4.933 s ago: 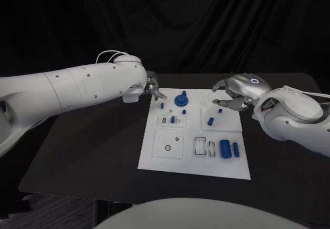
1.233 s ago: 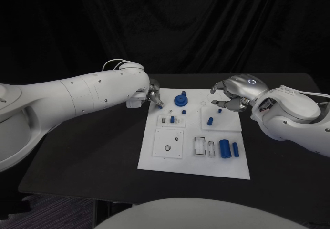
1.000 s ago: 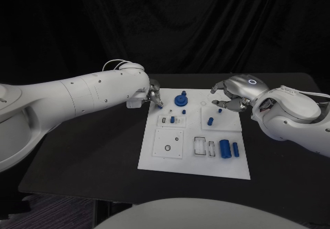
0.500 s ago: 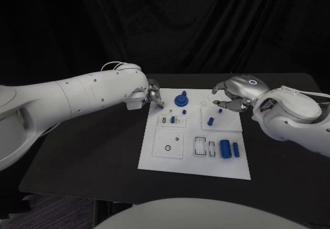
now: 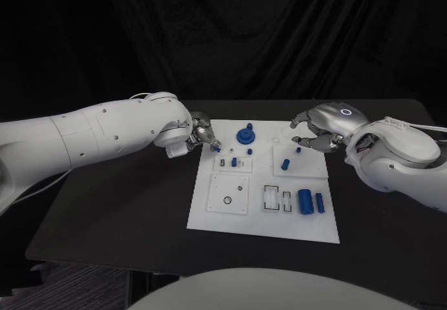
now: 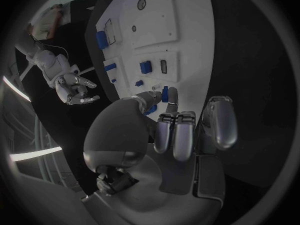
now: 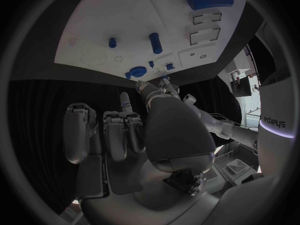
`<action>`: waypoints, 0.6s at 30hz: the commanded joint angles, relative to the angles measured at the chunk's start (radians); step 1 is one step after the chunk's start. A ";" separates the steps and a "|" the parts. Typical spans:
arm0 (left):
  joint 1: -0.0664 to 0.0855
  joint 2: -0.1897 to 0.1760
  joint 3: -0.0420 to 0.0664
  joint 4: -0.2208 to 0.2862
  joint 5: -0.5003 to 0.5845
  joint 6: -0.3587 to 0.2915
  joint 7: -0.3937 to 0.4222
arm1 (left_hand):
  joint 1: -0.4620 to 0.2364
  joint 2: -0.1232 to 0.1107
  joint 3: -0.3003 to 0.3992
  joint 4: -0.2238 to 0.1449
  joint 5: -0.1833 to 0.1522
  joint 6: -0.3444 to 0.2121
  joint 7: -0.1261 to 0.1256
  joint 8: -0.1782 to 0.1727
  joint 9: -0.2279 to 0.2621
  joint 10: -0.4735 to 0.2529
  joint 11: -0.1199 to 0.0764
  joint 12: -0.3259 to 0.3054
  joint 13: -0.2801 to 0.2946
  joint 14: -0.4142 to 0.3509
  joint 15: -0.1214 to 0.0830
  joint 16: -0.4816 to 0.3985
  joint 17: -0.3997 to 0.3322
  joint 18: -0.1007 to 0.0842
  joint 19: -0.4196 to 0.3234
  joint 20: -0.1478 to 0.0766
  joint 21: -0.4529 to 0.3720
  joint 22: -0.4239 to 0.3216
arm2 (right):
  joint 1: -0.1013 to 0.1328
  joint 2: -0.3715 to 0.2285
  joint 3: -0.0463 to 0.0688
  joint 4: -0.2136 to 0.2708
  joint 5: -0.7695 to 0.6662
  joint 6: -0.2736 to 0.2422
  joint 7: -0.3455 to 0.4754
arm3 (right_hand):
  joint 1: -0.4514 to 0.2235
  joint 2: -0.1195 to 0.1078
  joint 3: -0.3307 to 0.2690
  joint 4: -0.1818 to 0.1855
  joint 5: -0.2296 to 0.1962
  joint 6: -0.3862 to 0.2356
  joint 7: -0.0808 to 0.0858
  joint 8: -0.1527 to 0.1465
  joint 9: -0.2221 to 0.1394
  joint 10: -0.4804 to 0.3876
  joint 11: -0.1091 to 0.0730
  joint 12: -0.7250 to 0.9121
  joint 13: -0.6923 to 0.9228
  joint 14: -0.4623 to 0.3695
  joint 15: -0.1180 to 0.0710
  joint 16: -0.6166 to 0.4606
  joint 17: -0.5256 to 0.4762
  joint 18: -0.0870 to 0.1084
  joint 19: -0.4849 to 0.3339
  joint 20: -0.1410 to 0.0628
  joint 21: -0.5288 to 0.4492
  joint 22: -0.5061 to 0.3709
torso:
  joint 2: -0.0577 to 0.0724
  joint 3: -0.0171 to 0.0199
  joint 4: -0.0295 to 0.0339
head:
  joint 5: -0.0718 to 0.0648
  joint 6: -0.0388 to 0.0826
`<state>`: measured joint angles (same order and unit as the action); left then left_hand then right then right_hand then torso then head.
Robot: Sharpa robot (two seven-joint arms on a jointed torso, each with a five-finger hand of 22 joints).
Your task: Assemble the parts on the task board
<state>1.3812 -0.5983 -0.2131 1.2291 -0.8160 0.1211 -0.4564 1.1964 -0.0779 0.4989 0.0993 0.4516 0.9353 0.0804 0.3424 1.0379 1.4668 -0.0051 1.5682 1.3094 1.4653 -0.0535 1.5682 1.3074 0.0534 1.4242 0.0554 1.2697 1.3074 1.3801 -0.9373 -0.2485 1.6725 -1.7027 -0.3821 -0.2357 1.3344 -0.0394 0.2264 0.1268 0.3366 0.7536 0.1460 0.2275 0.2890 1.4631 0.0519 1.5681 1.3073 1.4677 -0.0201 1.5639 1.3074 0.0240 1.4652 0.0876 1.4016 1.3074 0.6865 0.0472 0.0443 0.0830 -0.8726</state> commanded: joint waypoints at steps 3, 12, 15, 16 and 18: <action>-0.001 -0.049 0.001 0.093 -0.039 -0.081 -0.013 | -0.018 0.003 0.063 -0.063 -0.026 0.026 -0.028 0.007 0.009 0.100 -0.011 -0.001 0.259 0.106 -0.009 0.003 0.263 0.014 0.001 -0.005 0.003 0.174 | -0.002 -0.005 0.001 0.004 0.012 0.008 -0.022 | 0.009 -0.001 0.006 -0.001 0.005 0.007 -0.002 -0.003 -0.001 0.108 0.003 0.003 0.263 0.096 0.006 -0.006 0.241 0.019 0.030 0.005 -0.004 0.206 | 0.000 0.0007 0.0001 | 0.003 0.000; -0.002 -0.103 0.001 0.181 -0.111 -0.133 0.000 | -0.027 0.006 0.077 -0.073 -0.061 0.022 -0.031 0.010 0.018 0.100 -0.014 -0.001 0.259 0.106 -0.013 0.003 0.263 0.014 0.002 -0.009 0.004 0.174 | -0.002 -0.005 0.001 0.004 0.031 0.003 -0.019 | 0.009 -0.001 0.006 -0.001 0.006 0.008 -0.002 -0.003 -0.002 0.108 0.003 0.003 0.263 0.097 0.006 -0.005 0.241 0.020 0.029 0.005 -0.006 0.205 | -0.002 0.0008 0.0009 | 0.012 0.000; -0.009 -0.111 0.001 0.184 -0.117 -0.139 0.012 | -0.037 0.008 0.077 -0.069 -0.075 0.020 -0.031 0.010 0.020 0.099 -0.014 -0.002 0.258 0.106 -0.013 0.003 0.263 0.014 0.002 -0.009 0.003 0.174 | -0.002 -0.003 0.001 0.003 0.033 -0.001 -0.017 | 0.009 -0.001 0.006 -0.001 0.006 0.008 -0.002 -0.003 -0.002 0.108 0.003 0.003 0.263 0.097 0.006 -0.005 0.241 0.020 0.029 0.005 -0.006 0.205 | -0.002 0.0000 0.0011 | 0.010 0.000; -0.011 -0.113 0.001 0.184 -0.118 -0.142 0.016 | -0.042 0.009 0.077 -0.067 -0.080 0.019 -0.031 0.010 0.021 0.099 -0.014 -0.003 0.257 0.106 -0.013 0.003 0.263 0.015 0.002 -0.009 0.002 0.173 | -0.002 -0.003 0.001 0.003 0.033 -0.002 -0.017 | 0.009 -0.001 0.006 -0.001 0.006 0.008 -0.002 -0.003 -0.002 0.108 0.003 0.003 0.263 0.097 0.006 -0.005 0.241 0.020 0.029 0.005 -0.006 0.205 | -0.002 -0.0002 0.0009 | 0.008 0.000; -0.015 -0.117 0.001 0.184 -0.119 -0.147 0.022 | -0.044 0.009 0.076 -0.066 -0.082 0.018 -0.031 0.010 0.021 0.098 -0.014 -0.003 0.257 0.106 -0.012 0.003 0.263 0.015 0.001 -0.009 0.000 0.173 | -0.002 -0.003 0.001 0.003 0.033 -0.003 -0.016 | 0.009 -0.001 0.006 -0.001 0.006 0.008 -0.002 -0.003 -0.002 0.108 0.003 0.003 0.263 0.097 0.006 -0.005 0.241 0.020 0.029 0.005 -0.006 0.205 | -0.003 0.0000 0.0003 | 0.004 0.000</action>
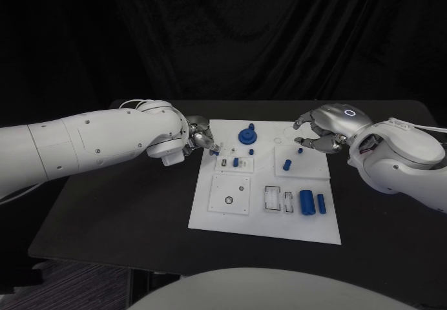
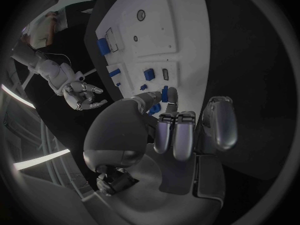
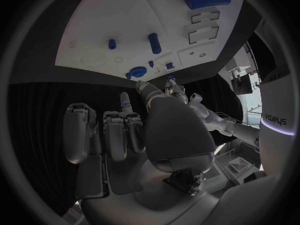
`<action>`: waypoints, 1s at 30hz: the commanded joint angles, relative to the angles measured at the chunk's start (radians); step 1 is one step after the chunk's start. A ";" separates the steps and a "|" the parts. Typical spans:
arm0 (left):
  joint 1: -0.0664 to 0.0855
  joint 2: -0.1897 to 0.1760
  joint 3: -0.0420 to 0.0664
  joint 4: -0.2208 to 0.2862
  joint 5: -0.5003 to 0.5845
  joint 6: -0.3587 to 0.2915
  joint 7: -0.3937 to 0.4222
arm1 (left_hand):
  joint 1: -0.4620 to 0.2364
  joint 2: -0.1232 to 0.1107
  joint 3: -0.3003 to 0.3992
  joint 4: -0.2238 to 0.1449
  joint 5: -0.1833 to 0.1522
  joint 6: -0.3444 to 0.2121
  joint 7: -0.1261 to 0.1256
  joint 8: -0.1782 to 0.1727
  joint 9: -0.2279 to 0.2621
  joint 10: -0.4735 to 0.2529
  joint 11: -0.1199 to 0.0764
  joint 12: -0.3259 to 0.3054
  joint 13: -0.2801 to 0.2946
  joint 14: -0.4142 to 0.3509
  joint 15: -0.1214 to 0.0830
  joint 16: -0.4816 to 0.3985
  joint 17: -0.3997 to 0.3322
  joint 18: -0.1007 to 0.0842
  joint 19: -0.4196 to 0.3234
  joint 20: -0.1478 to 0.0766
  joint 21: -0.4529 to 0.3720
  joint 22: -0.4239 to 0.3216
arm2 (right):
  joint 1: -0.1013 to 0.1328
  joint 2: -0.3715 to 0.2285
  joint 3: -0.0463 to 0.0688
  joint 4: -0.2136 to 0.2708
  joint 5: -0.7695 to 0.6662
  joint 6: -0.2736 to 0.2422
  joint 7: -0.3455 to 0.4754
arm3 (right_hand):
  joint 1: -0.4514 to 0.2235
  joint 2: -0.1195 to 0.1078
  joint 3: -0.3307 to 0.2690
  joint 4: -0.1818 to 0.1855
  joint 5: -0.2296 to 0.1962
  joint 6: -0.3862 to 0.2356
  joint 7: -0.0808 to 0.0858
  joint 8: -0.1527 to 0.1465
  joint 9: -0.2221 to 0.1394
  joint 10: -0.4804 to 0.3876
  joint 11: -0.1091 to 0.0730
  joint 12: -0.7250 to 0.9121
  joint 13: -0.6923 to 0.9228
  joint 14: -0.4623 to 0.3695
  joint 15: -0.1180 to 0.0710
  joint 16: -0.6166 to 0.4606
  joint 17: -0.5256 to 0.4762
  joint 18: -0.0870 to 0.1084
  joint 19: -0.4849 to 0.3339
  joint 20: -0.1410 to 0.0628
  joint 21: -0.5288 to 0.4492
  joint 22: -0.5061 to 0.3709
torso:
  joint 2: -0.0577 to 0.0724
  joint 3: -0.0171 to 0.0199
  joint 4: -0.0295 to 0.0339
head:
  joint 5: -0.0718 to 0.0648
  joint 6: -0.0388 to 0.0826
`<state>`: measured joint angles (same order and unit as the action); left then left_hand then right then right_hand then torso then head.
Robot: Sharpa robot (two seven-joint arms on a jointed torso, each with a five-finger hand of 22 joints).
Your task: Assemble the parts on the task board
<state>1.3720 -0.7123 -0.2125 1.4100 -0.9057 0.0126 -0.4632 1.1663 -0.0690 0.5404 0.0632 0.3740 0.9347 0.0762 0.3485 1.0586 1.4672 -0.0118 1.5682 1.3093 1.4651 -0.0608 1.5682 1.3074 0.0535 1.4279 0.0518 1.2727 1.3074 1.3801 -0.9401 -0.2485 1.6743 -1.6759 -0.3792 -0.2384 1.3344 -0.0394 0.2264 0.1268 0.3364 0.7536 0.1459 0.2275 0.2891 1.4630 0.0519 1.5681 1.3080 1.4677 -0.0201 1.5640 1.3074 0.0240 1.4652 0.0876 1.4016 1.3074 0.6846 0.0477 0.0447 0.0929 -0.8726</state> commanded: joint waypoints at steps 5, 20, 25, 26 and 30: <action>-0.015 -0.010 0.000 0.013 -0.032 -0.054 0.041 | -0.021 -0.001 0.031 -0.025 -0.012 0.016 -0.027 0.003 0.001 0.098 -0.007 -0.003 0.257 0.106 -0.005 0.003 0.263 0.015 -0.003 -0.005 -0.003 0.173 | -0.002 -0.001 0.001 0.001 0.007 -0.010 -0.012 | 0.010 -0.002 0.007 -0.002 0.007 0.008 -0.002 -0.003 -0.002 0.108 0.003 0.003 0.263 0.097 0.005 -0.005 0.242 0.020 0.029 0.005 -0.006 0.205 | -0.001 0.0001 0.0003 | -0.010 0.000; -0.061 -0.009 0.000 0.033 -0.033 -0.100 0.056 | -0.028 0.005 0.022 -0.015 -0.005 0.013 -0.028 0.001 0.002 0.095 -0.007 -0.006 0.255 0.106 -0.005 0.003 0.263 0.015 -0.004 -0.006 -0.005 0.173 | -0.002 0.001 0.001 0.002 0.007 -0.020 -0.007 | 0.010 -0.003 0.007 -0.002 0.007 0.008 -0.002 -0.003 -0.002 0.108 0.003 0.003 0.263 0.097 0.005 -0.004 0.243 0.019 0.029 0.005 -0.005 0.205 | -0.001 0.0006 -0.0030 | 0.000 0.000; -0.069 0.000 0.000 0.031 -0.033 -0.106 0.060 | -0.029 0.007 0.021 -0.013 0.000 0.014 -0.028 0.001 0.003 0.097 -0.007 -0.004 0.256 0.106 -0.005 0.003 0.263 0.014 -0.002 -0.006 -0.002 0.174 | -0.002 0.001 0.001 0.001 0.007 -0.019 -0.007 | 0.010 -0.003 0.007 -0.002 0.007 0.008 -0.002 -0.003 -0.002 0.108 0.003 0.003 0.263 0.097 0.005 -0.004 0.243 0.019 0.029 0.005 -0.005 0.205 | -0.002 0.0009 -0.0001 | -0.002 0.000; -0.070 0.001 0.000 0.031 -0.033 -0.106 0.060 | -0.029 0.007 0.021 -0.013 0.000 0.014 -0.028 0.001 0.003 0.097 -0.007 -0.004 0.256 0.106 -0.005 0.003 0.263 0.014 -0.002 -0.006 -0.002 0.174 | -0.002 0.001 0.001 0.001 0.007 -0.019 -0.007 | 0.009 -0.004 0.007 -0.002 0.008 0.009 -0.003 -0.003 -0.003 0.108 0.003 0.003 0.263 0.097 0.005 -0.004 0.244 0.019 0.030 0.005 -0.005 0.206 | 0.000 0.0006 -0.0003 | -0.002 0.000; -0.074 0.007 0.000 0.027 -0.033 -0.108 0.060 | -0.030 0.009 0.019 -0.011 0.004 0.015 -0.028 0.002 0.003 0.097 -0.008 -0.004 0.256 0.106 -0.006 0.003 0.263 0.014 -0.002 -0.006 -0.003 0.173 | -0.002 0.001 0.001 0.001 0.007 -0.018 -0.007 | 0.009 -0.004 0.007 -0.002 0.008 0.009 -0.003 -0.003 -0.003 0.108 0.003 0.003 0.263 0.097 0.005 -0.004 0.244 0.019 0.030 0.005 -0.005 0.206 | 0.001 0.0005 -0.0022 | 0.002 0.000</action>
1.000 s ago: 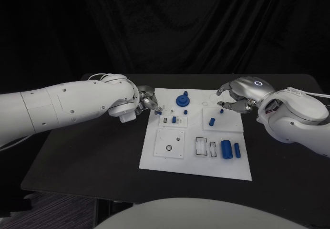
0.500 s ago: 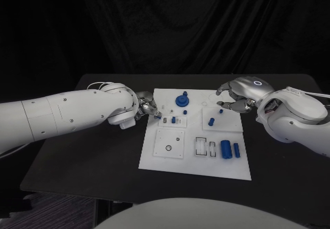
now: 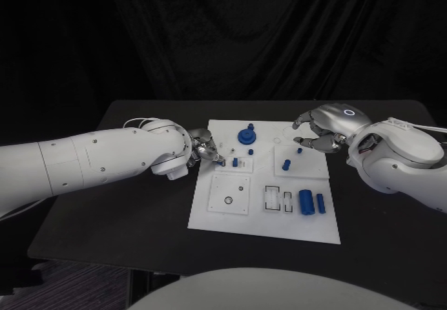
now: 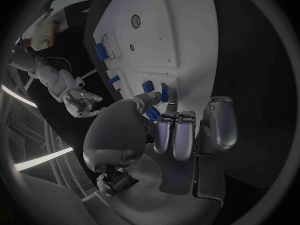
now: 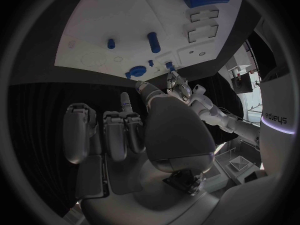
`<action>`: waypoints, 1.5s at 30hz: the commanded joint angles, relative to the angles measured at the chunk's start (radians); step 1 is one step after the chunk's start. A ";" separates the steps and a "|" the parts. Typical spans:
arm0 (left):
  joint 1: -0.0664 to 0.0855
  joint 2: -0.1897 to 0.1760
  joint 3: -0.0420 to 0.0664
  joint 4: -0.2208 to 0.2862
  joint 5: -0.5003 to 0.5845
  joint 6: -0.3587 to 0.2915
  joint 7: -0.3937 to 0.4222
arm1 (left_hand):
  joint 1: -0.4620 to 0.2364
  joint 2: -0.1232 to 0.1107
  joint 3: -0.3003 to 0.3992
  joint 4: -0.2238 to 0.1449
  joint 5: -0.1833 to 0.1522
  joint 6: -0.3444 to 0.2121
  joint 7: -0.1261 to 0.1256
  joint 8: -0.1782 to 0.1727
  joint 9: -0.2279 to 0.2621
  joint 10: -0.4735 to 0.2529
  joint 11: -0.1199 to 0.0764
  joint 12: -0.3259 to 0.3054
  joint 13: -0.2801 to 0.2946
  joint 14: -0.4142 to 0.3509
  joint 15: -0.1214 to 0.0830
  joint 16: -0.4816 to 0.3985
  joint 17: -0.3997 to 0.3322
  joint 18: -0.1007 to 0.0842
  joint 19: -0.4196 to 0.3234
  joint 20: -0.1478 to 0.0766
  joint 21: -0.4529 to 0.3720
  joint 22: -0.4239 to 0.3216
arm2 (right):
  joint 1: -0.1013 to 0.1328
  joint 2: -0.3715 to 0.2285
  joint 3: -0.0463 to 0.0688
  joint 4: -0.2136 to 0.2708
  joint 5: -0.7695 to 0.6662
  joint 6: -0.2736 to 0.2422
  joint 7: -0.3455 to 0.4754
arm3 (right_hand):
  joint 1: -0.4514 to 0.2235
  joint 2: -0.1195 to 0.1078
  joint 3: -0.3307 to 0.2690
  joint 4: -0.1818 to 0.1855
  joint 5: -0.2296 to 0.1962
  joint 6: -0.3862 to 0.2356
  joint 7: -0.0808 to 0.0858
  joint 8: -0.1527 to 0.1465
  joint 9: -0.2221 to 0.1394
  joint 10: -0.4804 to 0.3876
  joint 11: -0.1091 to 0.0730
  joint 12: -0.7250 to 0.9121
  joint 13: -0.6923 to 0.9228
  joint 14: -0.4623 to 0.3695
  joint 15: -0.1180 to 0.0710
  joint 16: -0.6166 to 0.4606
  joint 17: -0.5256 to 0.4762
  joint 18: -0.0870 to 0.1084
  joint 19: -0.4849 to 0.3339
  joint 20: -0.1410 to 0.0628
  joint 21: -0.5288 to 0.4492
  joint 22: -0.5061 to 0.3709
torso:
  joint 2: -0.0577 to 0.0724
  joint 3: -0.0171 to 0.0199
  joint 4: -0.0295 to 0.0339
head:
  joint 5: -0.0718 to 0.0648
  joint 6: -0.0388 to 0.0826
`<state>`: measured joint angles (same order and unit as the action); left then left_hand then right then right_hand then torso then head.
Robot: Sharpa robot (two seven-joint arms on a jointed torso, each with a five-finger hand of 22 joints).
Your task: Assemble the parts on the task board
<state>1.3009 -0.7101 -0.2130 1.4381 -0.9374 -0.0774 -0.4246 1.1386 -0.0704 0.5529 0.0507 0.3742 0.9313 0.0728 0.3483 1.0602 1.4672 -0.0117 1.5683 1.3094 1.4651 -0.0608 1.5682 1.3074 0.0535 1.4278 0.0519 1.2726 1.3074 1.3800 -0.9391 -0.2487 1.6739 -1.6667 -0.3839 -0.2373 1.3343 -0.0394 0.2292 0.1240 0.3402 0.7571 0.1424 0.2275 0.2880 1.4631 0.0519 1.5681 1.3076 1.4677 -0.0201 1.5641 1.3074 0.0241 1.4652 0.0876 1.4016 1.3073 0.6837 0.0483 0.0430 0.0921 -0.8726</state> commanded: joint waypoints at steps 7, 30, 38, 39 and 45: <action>-0.008 0.012 0.001 -0.005 -0.001 -0.018 0.018 | -0.005 0.013 0.004 0.005 0.009 0.019 -0.024 0.002 0.002 0.097 -0.007 -0.004 0.256 0.106 -0.006 0.003 0.263 0.014 -0.002 -0.006 -0.002 0.174 | -0.002 0.001 0.001 0.001 -0.002 -0.013 -0.008 | 0.009 -0.004 0.005 0.001 0.005 0.007 0.001 -0.002 -0.002 0.108 0.003 0.003 0.263 0.097 0.005 -0.005 0.243 0.019 0.029 0.005 -0.005 0.205 | 0.005 -0.0019 0.0002 | 0.004 0.000; -0.018 0.022 0.001 -0.010 -0.001 0.019 -0.006 | -0.027 0.021 -0.046 0.033 -0.051 0.019 -0.027 -0.007 -0.004 0.093 -0.008 -0.008 0.253 0.106 -0.006 0.003 0.263 0.015 -0.004 -0.005 -0.009 0.172 | -0.002 0.000 0.001 0.002 -0.002 -0.005 -0.013 | 0.010 -0.005 0.009 0.000 0.016 0.011 0.000 -0.002 -0.004 0.108 0.003 0.003 0.263 0.096 0.005 -0.005 0.241 0.020 0.029 0.004 -0.006 0.205 | 0.003 -0.0011 0.0011 | 0.005 0.000; -0.019 0.021 0.001 -0.012 -0.001 0.023 0.013 | -0.109 0.022 -0.213 0.158 -0.186 0.023 -0.014 -0.045 -0.035 0.085 0.002 -0.015 0.247 0.106 0.003 0.003 0.263 0.016 -0.008 0.001 -0.016 0.171 | -0.002 0.001 0.001 0.002 -0.002 -0.002 -0.013 | 0.012 -0.007 0.011 -0.001 0.022 0.014 0.000 -0.002 -0.005 0.108 0.002 0.003 0.263 0.096 0.004 -0.006 0.240 0.020 0.028 0.004 -0.007 0.205 | 0.004 -0.0013 0.0006 | 0.006 0.000; -0.019 0.021 0.001 -0.013 -0.001 0.024 0.015 | -0.116 0.022 -0.233 0.175 -0.197 0.022 -0.011 -0.051 -0.040 0.084 0.005 -0.015 0.247 0.106 0.005 0.003 0.263 0.016 -0.009 0.003 -0.018 0.170 | -0.002 0.001 0.001 0.002 -0.002 -0.002 -0.013 | 0.012 -0.007 0.012 -0.002 0.024 0.014 -0.001 -0.002 -0.006 0.108 0.002 0.003 0.263 0.096 0.004 -0.005 0.241 0.020 0.028 0.004 -0.008 0.205 | 0.004 -0.0013 0.0008 | 0.006 0.000; -0.019 0.021 0.001 -0.019 -0.020 0.040 0.022 | -0.127 0.025 -0.296 0.225 -0.213 0.023 -0.008 -0.064 -0.046 0.079 0.010 -0.019 0.243 0.106 0.010 0.003 0.263 0.017 -0.011 0.008 -0.021 0.169 | -0.002 0.000 0.001 0.001 -0.002 0.000 -0.014 | 0.016 -0.009 0.017 -0.006 0.034 0.016 -0.001 -0.003 -0.008 0.108 0.002 0.003 0.263 0.096 0.004 -0.005 0.241 0.020 0.028 0.003 -0.008 0.205 | 0.004 -0.0011 0.0014 | 0.003 0.000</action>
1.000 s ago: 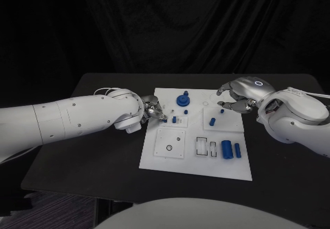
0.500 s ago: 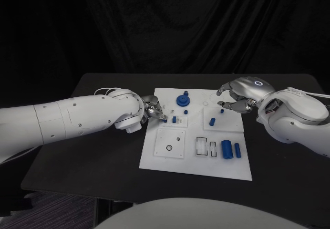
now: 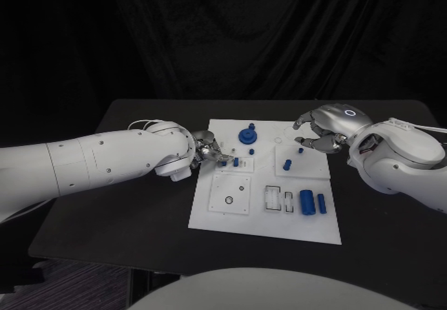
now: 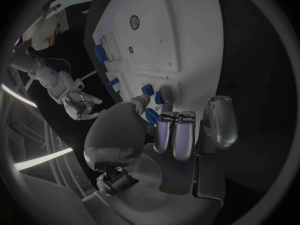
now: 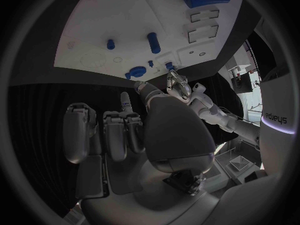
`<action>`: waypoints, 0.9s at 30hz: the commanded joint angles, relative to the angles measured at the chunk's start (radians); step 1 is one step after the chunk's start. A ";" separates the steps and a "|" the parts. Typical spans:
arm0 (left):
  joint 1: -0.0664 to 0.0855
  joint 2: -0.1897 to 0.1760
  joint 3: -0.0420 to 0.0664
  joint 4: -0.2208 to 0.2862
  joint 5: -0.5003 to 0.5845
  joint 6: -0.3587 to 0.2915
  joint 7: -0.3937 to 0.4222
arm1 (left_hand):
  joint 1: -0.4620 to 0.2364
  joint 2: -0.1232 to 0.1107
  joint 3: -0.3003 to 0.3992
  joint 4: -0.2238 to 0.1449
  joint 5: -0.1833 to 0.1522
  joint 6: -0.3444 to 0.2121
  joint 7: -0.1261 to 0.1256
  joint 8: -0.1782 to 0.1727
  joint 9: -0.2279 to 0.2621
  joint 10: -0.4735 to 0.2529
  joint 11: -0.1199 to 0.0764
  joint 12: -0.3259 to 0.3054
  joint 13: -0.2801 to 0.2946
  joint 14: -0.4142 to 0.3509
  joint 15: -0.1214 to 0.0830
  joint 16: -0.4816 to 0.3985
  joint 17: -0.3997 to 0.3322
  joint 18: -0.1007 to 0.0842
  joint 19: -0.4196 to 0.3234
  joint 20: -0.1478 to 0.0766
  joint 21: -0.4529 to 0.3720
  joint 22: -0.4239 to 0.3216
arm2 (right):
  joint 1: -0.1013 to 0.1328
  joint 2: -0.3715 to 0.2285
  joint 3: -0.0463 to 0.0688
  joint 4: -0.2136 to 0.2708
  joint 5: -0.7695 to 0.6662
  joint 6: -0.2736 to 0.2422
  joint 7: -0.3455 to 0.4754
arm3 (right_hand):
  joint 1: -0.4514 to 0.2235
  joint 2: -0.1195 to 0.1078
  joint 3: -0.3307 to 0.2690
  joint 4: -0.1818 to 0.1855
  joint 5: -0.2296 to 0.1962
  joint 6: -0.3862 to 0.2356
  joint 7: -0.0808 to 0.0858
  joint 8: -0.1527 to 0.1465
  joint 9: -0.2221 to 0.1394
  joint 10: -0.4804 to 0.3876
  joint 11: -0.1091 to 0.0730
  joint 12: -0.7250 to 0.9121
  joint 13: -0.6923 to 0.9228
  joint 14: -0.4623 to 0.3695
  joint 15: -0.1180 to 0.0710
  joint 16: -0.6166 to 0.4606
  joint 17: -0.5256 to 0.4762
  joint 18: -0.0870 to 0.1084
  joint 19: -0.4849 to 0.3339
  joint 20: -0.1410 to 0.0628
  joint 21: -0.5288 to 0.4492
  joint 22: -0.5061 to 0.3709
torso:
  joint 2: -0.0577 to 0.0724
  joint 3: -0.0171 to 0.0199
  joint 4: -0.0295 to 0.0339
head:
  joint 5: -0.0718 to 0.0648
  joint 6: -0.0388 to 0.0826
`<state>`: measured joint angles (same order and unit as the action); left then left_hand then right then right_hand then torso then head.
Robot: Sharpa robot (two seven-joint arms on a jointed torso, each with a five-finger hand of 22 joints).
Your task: Assemble the parts on the task board
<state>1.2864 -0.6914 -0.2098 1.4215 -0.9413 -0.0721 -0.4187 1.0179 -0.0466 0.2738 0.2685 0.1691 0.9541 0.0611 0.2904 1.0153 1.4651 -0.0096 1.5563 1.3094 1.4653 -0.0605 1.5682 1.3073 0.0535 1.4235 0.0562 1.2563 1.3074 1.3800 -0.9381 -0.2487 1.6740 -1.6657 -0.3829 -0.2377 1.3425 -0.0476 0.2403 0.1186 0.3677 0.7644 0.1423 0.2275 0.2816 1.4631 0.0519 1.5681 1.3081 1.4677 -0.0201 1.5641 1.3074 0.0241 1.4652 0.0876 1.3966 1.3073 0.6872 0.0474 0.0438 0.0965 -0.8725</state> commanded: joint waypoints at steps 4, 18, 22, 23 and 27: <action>-0.005 0.003 -0.002 -0.006 -0.040 0.041 0.013 | -0.013 0.005 -0.039 0.019 -0.009 -0.003 0.006 -0.009 -0.001 0.084 0.009 -0.005 0.245 0.105 0.011 0.003 0.263 0.017 -0.006 0.005 -0.002 0.170 | -0.002 -0.001 0.001 0.002 -0.003 0.000 -0.014 | 0.007 -0.001 0.006 0.000 0.007 0.009 -0.001 -0.003 -0.002 0.108 0.002 0.003 0.263 0.096 0.004 -0.005 0.241 0.020 0.028 0.003 -0.003 0.205 | 0.000 -0.0004 0.0002 | -0.001 0.000; -0.005 0.000 -0.002 -0.015 -0.055 0.061 -0.009 | 0.031 0.047 -0.090 0.013 0.094 -0.009 0.001 0.011 0.038 0.083 0.006 -0.006 0.244 0.105 0.009 0.003 0.263 0.017 -0.005 0.004 -0.001 0.170 | -0.002 0.001 0.001 0.001 -0.003 0.005 -0.016 | 0.013 -0.005 0.022 -0.007 0.054 0.013 0.000 -0.006 -0.009 0.108 0.001 0.003 0.263 0.097 0.003 -0.005 0.242 0.020 0.029 0.003 -0.003 0.205 | -0.001 -0.0001 -0.0011 | 0.001 0.000; -0.005 0.000 -0.002 -0.015 -0.056 0.058 -0.004 | 0.031 0.047 -0.090 0.013 0.094 -0.009 0.001 0.011 0.038 0.083 0.006 -0.006 0.244 0.105 0.009 0.003 0.263 0.017 -0.005 0.004 -0.001 0.170 | -0.002 0.001 0.001 0.000 -0.003 0.005 -0.016 | 0.012 -0.005 0.022 -0.007 0.054 0.013 0.000 -0.006 -0.009 0.108 0.002 0.003 0.263 0.096 0.003 -0.005 0.241 0.020 0.029 0.003 -0.003 0.205 | 0.000 -0.0002 -0.0008 | 0.001 0.000; -0.005 0.000 -0.002 -0.015 -0.056 0.058 -0.003 | 0.031 0.047 -0.090 0.013 0.094 -0.009 0.001 0.011 0.038 0.083 0.006 -0.006 0.244 0.105 0.009 0.003 0.263 0.017 -0.005 0.004 -0.001 0.170 | -0.002 0.001 0.001 0.000 -0.003 0.005 -0.016 | 0.012 -0.005 0.022 -0.007 0.054 0.013 0.000 -0.006 -0.009 0.108 0.002 0.003 0.263 0.096 0.003 -0.005 0.241 0.020 0.029 0.003 -0.003 0.205 | -0.001 -0.0002 -0.0003 | 0.001 0.000; -0.005 -0.001 -0.002 -0.015 -0.056 0.058 -0.001 | 0.031 0.047 -0.090 0.013 0.094 -0.009 0.001 0.011 0.038 0.083 0.006 -0.006 0.244 0.105 0.009 0.003 0.263 0.017 -0.005 0.004 -0.001 0.170 | -0.002 0.001 0.001 0.000 -0.003 0.006 -0.016 | 0.012 -0.005 0.022 -0.007 0.054 0.013 0.000 -0.006 -0.009 0.108 0.002 0.003 0.263 0.096 0.003 -0.005 0.241 0.020 0.029 0.003 -0.003 0.205 | -0.001 -0.0005 0.0003 | 0.001 0.000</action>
<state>1.2869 -0.6904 -0.2067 1.4113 -0.9877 -0.0378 -0.4086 1.0420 0.0007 0.1893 0.2813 0.2580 0.9506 0.0643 0.3021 1.0529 1.4668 -0.0051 1.5520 1.3094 1.4653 -0.0535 1.5682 1.3074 0.0535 1.4206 0.0591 1.2564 1.3074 1.3800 -0.9369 -0.2487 1.6733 -1.6656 -0.3802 -0.2385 1.3474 -0.0526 0.2582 0.1117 0.4145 0.7714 0.1422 0.2275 0.2744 1.4631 0.0518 1.5681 1.3077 1.4677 -0.0201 1.5641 1.3074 0.0240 1.4652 0.0876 1.3966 1.3073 0.6865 0.0472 0.0432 0.0970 -0.8725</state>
